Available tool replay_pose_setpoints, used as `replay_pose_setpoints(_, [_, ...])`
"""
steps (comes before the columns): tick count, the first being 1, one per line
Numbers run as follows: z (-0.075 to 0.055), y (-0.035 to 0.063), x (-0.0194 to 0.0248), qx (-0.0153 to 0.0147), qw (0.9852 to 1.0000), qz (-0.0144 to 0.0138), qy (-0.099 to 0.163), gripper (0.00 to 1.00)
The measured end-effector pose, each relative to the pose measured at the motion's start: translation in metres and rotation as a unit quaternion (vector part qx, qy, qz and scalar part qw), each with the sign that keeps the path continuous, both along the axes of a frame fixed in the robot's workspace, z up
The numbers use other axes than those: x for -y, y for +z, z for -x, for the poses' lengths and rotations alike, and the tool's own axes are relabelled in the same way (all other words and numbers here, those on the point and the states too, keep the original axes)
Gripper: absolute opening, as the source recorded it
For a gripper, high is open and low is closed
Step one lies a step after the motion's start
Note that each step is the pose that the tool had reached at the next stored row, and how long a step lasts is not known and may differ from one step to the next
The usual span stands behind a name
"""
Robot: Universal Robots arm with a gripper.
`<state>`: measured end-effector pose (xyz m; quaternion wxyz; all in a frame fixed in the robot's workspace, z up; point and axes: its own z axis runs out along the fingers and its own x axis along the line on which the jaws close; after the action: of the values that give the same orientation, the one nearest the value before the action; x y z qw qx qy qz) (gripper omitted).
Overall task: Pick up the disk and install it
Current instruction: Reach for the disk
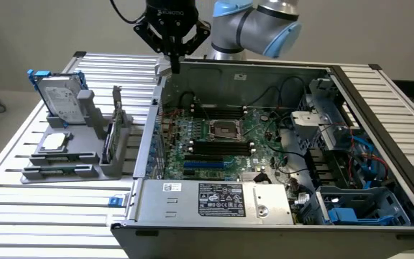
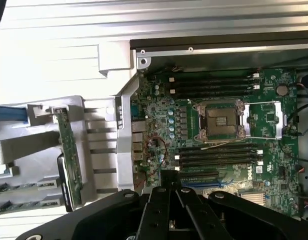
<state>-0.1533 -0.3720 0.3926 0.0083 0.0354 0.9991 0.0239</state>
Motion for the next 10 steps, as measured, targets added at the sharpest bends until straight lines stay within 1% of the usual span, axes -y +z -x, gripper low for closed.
replay_pose_setpoints(5, [0.022,0.0,-0.0074,-0.002,1.0,0.0,0.0,0.11])
replay_pose_setpoints(10, [0.045,0.0,-0.0131,-0.0042,1.0,0.0,0.0,0.11])
